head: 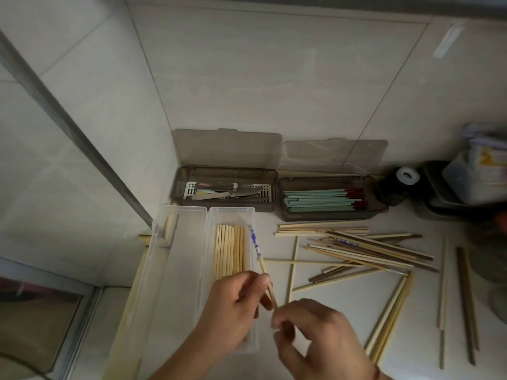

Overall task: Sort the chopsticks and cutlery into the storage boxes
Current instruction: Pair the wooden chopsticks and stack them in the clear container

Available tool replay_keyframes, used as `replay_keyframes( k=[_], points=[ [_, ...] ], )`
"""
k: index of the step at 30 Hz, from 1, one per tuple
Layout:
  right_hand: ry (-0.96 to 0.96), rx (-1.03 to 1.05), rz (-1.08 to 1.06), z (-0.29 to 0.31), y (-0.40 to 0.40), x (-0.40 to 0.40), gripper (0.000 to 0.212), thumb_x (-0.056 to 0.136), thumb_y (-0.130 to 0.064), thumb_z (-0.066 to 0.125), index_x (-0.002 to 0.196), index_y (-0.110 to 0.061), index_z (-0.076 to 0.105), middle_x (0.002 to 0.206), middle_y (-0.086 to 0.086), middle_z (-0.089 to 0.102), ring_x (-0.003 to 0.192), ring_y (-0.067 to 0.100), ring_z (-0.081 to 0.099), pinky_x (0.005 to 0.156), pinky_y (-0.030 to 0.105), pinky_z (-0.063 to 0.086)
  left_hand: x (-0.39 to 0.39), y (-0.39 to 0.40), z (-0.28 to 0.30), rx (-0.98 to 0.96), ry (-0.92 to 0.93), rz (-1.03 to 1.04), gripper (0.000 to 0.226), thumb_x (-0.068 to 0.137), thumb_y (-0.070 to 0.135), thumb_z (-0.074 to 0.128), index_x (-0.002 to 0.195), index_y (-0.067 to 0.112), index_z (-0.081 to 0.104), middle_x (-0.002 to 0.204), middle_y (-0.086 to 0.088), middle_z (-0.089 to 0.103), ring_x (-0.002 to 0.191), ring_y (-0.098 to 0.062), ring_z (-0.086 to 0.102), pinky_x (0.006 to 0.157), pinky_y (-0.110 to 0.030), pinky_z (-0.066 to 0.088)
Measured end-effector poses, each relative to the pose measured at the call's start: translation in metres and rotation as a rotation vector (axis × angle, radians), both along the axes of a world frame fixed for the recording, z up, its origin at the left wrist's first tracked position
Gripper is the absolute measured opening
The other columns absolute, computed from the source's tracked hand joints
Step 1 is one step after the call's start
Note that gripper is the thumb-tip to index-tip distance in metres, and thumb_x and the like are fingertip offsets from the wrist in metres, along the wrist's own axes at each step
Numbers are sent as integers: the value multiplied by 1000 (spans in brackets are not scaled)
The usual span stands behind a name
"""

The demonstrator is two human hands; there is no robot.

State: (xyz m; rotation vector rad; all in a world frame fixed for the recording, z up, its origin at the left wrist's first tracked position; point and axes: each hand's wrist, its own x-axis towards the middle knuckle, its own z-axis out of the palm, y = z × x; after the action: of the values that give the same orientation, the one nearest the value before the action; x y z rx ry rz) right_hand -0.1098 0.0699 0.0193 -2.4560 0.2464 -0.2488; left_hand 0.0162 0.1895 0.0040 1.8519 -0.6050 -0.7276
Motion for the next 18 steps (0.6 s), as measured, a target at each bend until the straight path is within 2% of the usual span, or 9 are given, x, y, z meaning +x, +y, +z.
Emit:
replay_keyframes(
  k=[2, 5, 8, 12, 15, 18],
  points=[
    [-61, -57, 77, -10, 8, 12, 26, 69, -29, 68, 91, -37, 57, 72, -19, 60, 65, -3, 53, 59, 10, 40, 5, -4, 2, -45, 99, 90, 25, 98, 20, 54, 81, 12, 70, 67, -3, 70, 58, -16, 65, 57, -21, 49],
    [-40, -56, 109, -22, 11, 18, 34, 79, -39, 68, 110, -40, 54, 79, -21, 61, 69, -1, 52, 62, 8, 38, 18, -6, -2, -44, 133, 156, 25, 97, 18, 55, 76, 11, 68, 65, -6, 69, 57, -17, 65, 57, -25, 49],
    [-9, -9, 3, -39, 3, 12, 28, 85, -48, 59, 111, -41, 51, 75, -27, 55, 68, -4, 49, 58, 5, 35, 38, -7, -14, 81, -116, 168, 29, 94, 28, 59, 69, 14, 63, 57, -4, 62, 52, -16, 59, 52, -29, 47],
    [115, -39, -153, -69, -18, -3, 20, 82, -48, 56, 101, -43, 53, 66, -34, 47, 63, -4, 49, 53, 7, 32, 53, -16, -28, 408, -379, 72, 34, 98, 36, 50, 68, 21, 53, 57, 5, 55, 48, -6, 51, 47, -18, 36],
    [276, -71, -226, -87, -31, -11, 18, 80, -48, 54, 96, -43, 47, 69, -27, 57, 65, 0, 56, 53, 10, 36, 55, -27, -45, 564, -407, 15, 30, 100, 35, 45, 75, 21, 51, 67, 6, 55, 57, -5, 53, 49, -18, 35],
    [483, -124, -211, -96, -34, -10, 20, 87, -50, 42, 97, -35, 49, 89, -12, 65, 87, 12, 63, 66, 23, 42, 55, -37, -59, 621, -377, -15, 27, 99, 33, 48, 76, 20, 50, 68, 7, 51, 59, -5, 51, 49, -17, 32]
  ],
)
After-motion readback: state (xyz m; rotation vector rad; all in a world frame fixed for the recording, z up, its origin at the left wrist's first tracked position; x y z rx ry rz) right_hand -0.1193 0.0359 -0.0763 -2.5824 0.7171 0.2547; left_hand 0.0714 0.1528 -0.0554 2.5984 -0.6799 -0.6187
